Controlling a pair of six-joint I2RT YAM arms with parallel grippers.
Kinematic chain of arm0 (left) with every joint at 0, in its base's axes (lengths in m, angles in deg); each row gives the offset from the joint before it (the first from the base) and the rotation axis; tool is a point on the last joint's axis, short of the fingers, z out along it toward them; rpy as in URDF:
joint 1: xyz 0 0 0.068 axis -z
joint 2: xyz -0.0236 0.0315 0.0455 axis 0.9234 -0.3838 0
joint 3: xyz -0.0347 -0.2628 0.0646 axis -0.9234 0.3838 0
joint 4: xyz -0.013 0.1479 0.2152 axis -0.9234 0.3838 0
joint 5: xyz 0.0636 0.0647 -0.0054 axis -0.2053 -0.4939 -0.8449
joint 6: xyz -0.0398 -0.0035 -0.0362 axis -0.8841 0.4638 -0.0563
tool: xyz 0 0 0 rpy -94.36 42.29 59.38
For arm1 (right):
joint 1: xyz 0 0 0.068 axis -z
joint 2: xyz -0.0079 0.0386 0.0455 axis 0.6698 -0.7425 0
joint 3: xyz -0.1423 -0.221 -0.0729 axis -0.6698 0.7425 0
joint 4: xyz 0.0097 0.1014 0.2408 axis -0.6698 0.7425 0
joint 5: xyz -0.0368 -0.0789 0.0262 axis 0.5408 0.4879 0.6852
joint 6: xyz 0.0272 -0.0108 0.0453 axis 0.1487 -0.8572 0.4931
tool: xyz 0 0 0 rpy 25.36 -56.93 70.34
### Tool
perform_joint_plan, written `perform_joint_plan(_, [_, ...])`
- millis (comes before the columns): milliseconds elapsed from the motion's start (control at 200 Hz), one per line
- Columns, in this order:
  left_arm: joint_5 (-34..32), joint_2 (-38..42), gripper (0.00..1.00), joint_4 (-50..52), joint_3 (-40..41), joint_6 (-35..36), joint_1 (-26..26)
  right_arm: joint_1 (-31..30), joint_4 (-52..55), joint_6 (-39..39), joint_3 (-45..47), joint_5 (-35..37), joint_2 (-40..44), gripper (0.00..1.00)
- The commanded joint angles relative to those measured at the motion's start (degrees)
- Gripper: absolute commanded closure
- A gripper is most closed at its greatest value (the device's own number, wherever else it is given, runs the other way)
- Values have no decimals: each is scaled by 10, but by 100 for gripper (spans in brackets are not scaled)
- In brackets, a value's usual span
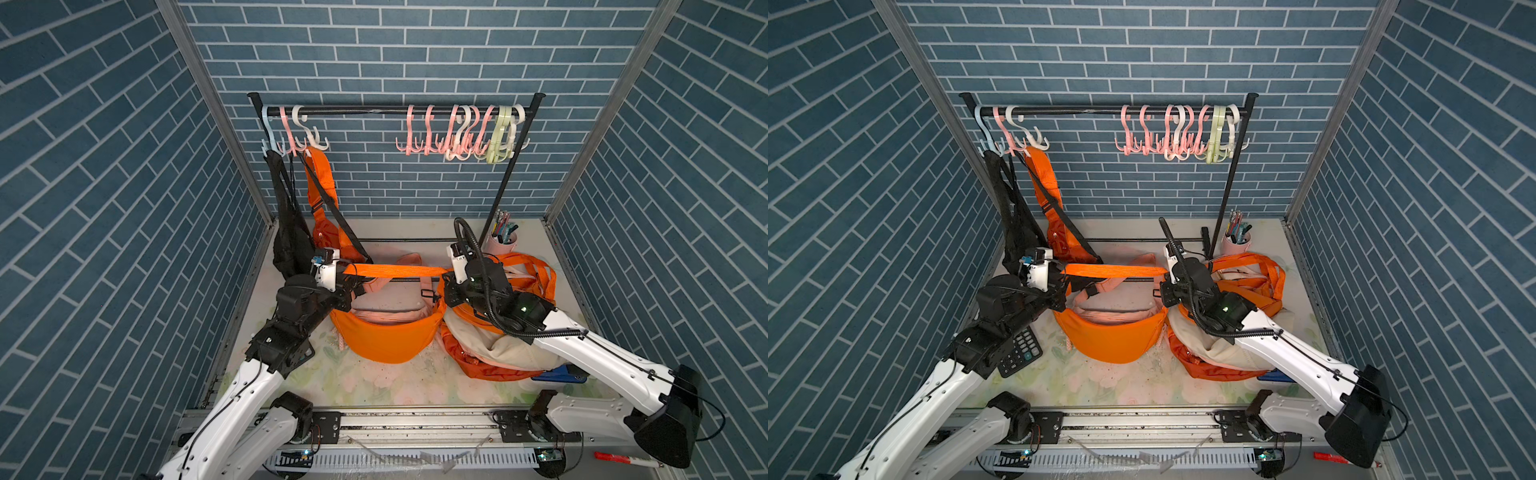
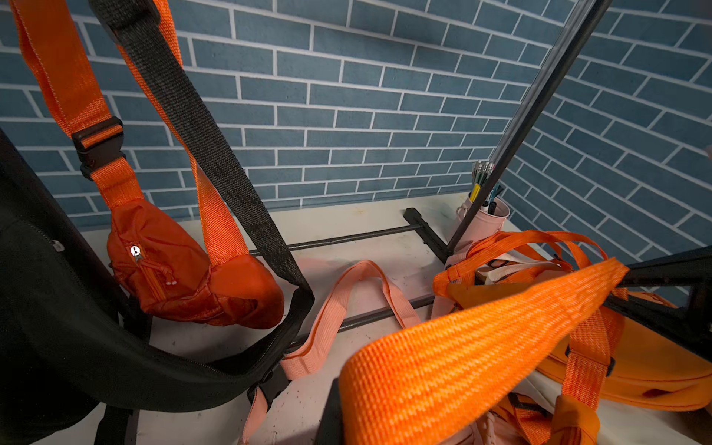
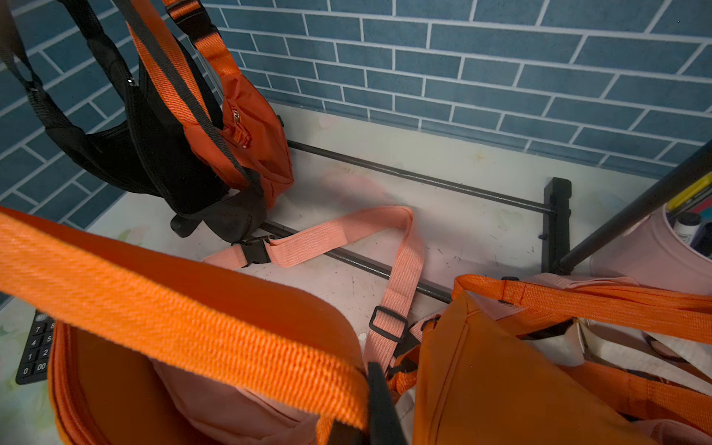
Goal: Take the bag off the hook
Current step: Place the bag inside the bag.
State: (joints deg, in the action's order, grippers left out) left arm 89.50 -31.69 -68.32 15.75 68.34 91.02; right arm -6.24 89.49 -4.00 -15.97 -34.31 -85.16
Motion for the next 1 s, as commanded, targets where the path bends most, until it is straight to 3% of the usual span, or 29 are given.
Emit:
perform_joint_plan(0, [-23, -20, 100, -35, -25, -5, 4, 20, -12, 31, 18, -6, -16, 100])
perform_joint_plan(390, [-44, -141, 100, -63, -68, 9, 23, 59, -70, 59, 37, -76, -57, 100])
perform_joint_plan(645, [-82, -212, 100, -92, -89, 27, 68, 70, -86, 62, 36, -83, -95, 100])
perform_joint_plan(995, [-85, -310, 100, -133, -105, 12, 96, 77, -133, 84, 56, -109, -124, 100])
